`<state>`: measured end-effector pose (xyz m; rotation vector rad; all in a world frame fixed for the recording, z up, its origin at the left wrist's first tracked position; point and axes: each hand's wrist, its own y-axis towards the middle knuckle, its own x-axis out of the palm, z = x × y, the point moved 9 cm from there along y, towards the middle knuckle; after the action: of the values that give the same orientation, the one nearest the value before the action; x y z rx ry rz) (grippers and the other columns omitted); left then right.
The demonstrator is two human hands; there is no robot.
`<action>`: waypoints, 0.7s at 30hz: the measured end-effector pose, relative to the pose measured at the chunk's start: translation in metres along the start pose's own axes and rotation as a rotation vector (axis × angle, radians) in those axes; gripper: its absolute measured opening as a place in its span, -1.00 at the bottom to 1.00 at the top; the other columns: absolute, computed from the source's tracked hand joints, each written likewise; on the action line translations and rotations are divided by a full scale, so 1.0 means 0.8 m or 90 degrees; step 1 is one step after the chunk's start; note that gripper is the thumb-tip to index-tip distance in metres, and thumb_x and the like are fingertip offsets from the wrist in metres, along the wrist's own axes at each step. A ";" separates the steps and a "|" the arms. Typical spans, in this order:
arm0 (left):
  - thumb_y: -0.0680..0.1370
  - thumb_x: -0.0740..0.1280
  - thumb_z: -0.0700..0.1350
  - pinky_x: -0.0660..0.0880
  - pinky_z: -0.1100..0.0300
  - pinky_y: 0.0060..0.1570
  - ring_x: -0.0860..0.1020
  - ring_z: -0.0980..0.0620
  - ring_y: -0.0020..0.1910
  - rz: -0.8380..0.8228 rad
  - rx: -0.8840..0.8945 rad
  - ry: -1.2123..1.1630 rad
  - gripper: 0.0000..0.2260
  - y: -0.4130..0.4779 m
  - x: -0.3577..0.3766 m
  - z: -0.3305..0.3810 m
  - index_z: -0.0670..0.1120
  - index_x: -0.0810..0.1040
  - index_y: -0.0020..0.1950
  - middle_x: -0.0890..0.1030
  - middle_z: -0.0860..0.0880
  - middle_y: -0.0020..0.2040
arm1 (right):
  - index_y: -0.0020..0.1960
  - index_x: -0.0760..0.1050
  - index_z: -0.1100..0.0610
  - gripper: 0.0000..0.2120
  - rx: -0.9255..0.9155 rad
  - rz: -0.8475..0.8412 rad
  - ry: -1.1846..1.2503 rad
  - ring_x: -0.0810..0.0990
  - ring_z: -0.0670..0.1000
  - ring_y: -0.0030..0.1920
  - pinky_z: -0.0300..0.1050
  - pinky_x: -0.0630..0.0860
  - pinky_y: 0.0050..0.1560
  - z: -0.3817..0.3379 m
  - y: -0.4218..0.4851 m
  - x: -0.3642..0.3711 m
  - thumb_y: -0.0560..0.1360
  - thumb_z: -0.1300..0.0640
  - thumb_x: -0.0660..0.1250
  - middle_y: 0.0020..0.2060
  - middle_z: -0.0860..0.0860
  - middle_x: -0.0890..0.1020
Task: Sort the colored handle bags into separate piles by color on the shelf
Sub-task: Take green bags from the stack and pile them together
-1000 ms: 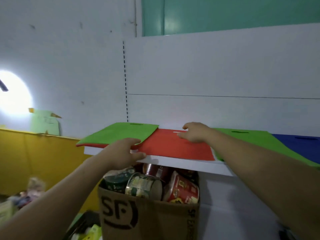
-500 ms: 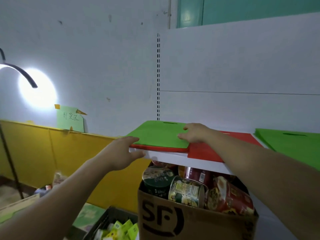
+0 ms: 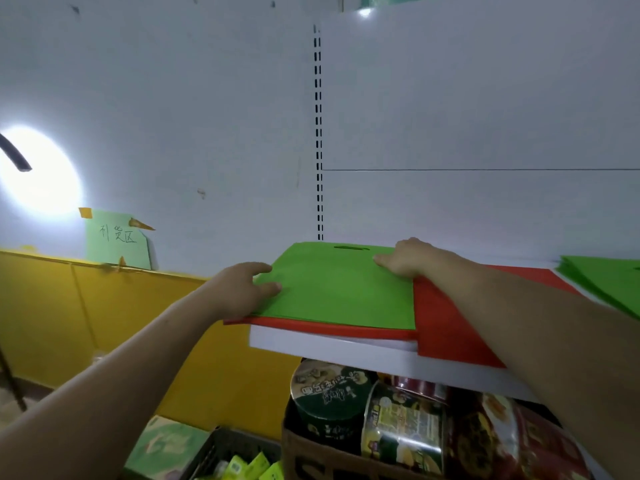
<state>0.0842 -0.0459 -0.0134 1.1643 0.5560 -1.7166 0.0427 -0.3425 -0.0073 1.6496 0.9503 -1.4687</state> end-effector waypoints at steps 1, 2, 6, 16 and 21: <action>0.52 0.29 0.17 0.30 0.11 0.28 0.35 -0.09 0.37 -0.017 0.000 -0.002 -0.44 0.007 0.004 -0.001 0.01 0.30 0.46 0.34 -0.09 0.45 | 0.49 0.19 0.24 -0.24 0.015 -0.010 -0.011 0.26 0.23 0.42 -0.01 0.25 0.38 0.004 0.004 0.005 0.55 -0.33 0.01 0.45 0.25 0.23; 0.51 0.30 0.18 0.27 0.11 0.31 0.32 -0.08 0.40 -0.040 0.004 0.006 -0.41 0.012 0.009 -0.001 -0.01 0.27 0.48 0.30 -0.08 0.47 | 0.49 0.20 0.22 -0.23 0.025 -0.024 -0.025 0.25 0.23 0.42 0.00 0.23 0.40 0.006 0.007 0.010 0.54 -0.35 0.01 0.45 0.25 0.23; 0.50 0.24 0.26 0.21 0.15 0.34 0.27 -0.06 0.43 -0.114 0.030 0.043 -0.30 0.022 0.028 -0.001 -0.10 0.19 0.51 0.24 -0.06 0.49 | 0.41 0.34 0.25 -0.32 0.019 -0.035 -0.043 0.37 0.20 0.36 -0.05 0.32 0.32 0.003 0.011 0.016 0.56 -0.28 0.08 0.39 0.24 0.36; 0.49 0.18 0.33 0.22 0.06 0.37 0.26 -0.12 0.42 -0.055 0.109 0.086 -0.30 0.030 0.028 -0.001 -0.11 0.27 0.46 0.29 -0.17 0.44 | 0.18 0.51 0.09 -0.65 0.035 0.241 0.057 0.52 0.18 0.13 -0.06 0.43 0.03 -0.019 -0.025 -0.045 0.58 -0.11 0.16 0.14 0.14 0.58; 0.46 0.33 0.24 0.28 0.11 0.35 0.33 -0.08 0.40 0.018 0.139 -0.047 -0.28 0.028 0.015 -0.002 -0.13 0.25 0.48 0.35 -0.14 0.44 | 0.39 0.35 0.07 -0.57 0.018 0.407 0.247 0.50 0.17 0.18 -0.06 0.40 0.13 -0.017 -0.070 -0.069 0.57 -0.06 0.24 0.20 0.16 0.54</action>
<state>0.1035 -0.0601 -0.0219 1.2486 0.3105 -1.8217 -0.0047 -0.3078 0.0463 2.0515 0.5077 -0.7510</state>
